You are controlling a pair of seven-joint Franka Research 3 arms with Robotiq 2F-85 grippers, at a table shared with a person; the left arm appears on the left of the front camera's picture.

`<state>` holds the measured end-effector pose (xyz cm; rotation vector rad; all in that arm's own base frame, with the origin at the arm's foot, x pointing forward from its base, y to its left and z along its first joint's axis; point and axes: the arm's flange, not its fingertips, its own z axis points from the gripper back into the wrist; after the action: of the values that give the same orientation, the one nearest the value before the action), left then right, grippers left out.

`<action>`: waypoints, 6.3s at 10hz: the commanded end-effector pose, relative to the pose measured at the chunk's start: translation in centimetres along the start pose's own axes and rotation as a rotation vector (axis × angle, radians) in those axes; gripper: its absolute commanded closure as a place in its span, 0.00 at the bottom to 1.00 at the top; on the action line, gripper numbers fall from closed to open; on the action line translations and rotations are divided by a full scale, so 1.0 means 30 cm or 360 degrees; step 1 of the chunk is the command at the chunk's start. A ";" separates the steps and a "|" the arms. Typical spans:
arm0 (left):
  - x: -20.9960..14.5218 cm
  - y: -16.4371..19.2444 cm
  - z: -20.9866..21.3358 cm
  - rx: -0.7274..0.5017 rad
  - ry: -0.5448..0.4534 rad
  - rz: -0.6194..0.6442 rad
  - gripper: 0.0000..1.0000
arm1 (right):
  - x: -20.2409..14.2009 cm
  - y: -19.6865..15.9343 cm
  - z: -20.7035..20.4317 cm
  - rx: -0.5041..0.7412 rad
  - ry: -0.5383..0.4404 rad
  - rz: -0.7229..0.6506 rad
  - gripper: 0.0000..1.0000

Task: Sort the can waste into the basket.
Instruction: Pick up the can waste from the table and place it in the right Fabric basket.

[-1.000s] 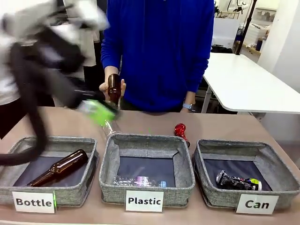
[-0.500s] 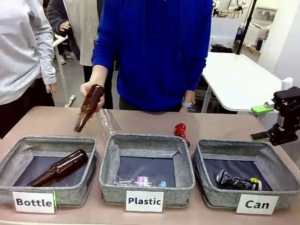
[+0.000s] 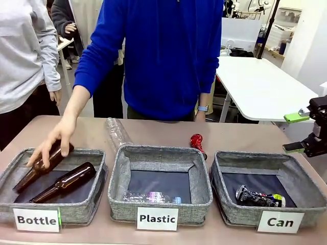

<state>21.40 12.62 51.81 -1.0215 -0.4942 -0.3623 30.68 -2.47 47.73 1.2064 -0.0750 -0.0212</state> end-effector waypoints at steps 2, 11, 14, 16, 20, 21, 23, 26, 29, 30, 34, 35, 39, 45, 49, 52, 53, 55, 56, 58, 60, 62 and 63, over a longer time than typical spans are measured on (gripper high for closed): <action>0.104 0.135 0.474 0.0404 -0.0300 0.0220 0.02 | -0.001 0.003 0.003 -0.0020 -0.0009 -0.0002 0.00; 0.145 0.221 0.304 0.0158 -0.0153 0.0112 0.02 | -0.001 0.003 0.003 -0.0020 -0.0009 -0.0002 0.00; 0.222 0.248 -0.050 -0.0066 0.0091 0.0082 0.02 | -0.001 0.003 0.003 -0.0020 -0.0009 -0.0002 0.00; 0.209 0.239 -0.027 -0.0021 0.0080 0.0104 0.02 | -0.001 0.003 0.003 -0.0020 -0.0009 -0.0002 0.00; 0.209 0.239 -0.027 -0.0021 0.0080 0.0104 0.02 | -0.001 0.003 0.003 -0.0020 -0.0009 -0.0002 0.00; 0.209 0.239 -0.027 -0.0021 0.0080 0.0104 0.02 | -0.001 0.003 0.003 -0.0020 -0.0009 -0.0002 0.00; 0.209 0.239 -0.027 -0.0021 0.0080 0.0104 0.02 | 0.000 -0.001 -0.001 -0.0001 0.0001 -0.0001 0.00; 0.209 0.239 -0.027 -0.0021 0.0080 0.0104 0.02 | 0.211 0.239 -0.193 -0.0852 0.0014 -0.0063 0.00; 0.209 0.239 -0.027 -0.0021 0.0080 0.0104 0.02 | 0.443 0.281 -0.440 -0.1643 -0.0014 -0.0220 0.00; 0.209 0.239 -0.027 -0.0021 0.0080 0.0104 0.02 | 0.458 0.293 -0.467 -0.1677 -0.0014 -0.0162 0.00; 0.209 0.239 -0.027 -0.0021 0.0080 0.0104 0.02 | 0.453 0.262 -0.490 -0.1547 -0.0067 -0.0048 0.00; 0.209 0.239 -0.027 -0.0021 0.0080 0.0104 0.02 | 0.391 0.248 -0.483 -0.1665 -0.0294 -0.0187 0.00; 0.209 0.239 -0.027 -0.0021 0.0080 0.0104 0.02 | 0.608 0.223 -0.621 -0.1762 -0.0362 -0.0228 0.00; 0.209 0.239 -0.027 -0.0021 0.0080 0.0104 0.02 | 0.887 0.038 -0.895 -0.1872 0.0101 -0.0040 0.00; 0.209 0.239 -0.027 -0.0021 0.0080 0.0104 0.02 | 0.926 -0.135 -0.987 -0.1945 0.0211 -0.0010 0.00; 0.209 0.239 -0.027 -0.0021 0.0080 0.0104 0.02 | 0.961 -0.258 -1.032 -0.1943 0.0252 -0.0060 0.00; 0.209 0.239 -0.027 -0.0021 0.0080 0.0104 0.02 | 0.960 -0.265 -1.043 -0.1926 0.0269 -0.0039 0.00; 0.209 0.239 -0.027 -0.0021 0.0080 0.0104 0.02 | 0.958 -0.268 -1.033 -0.1895 0.0292 -0.0043 0.60; 0.209 0.239 -0.027 -0.0021 0.0080 0.0104 0.02 | 0.954 -0.267 -1.031 -0.1904 0.0284 -0.0044 1.00; 0.209 0.239 -0.027 -0.0021 0.0080 0.0104 0.02 | 0.953 -0.272 -1.027 -0.1925 0.0285 -0.0058 1.00; 0.209 0.239 -0.027 -0.0021 0.0080 0.0104 0.02 | 0.955 -0.270 -1.007 -0.1907 0.0281 -0.0064 1.00; 0.209 0.239 -0.027 -0.0021 0.0080 0.0104 0.02 | 0.949 -0.244 -0.902 -0.1806 0.0219 -0.0040 1.00; 0.209 0.239 -0.027 -0.0021 0.0080 0.0104 0.02 | 0.928 -0.209 -0.794 -0.1744 0.0135 -0.0001 1.00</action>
<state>30.57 15.05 49.88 -1.0397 -0.4060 -0.3230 62.05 18.89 32.95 0.0443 0.0690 -0.0168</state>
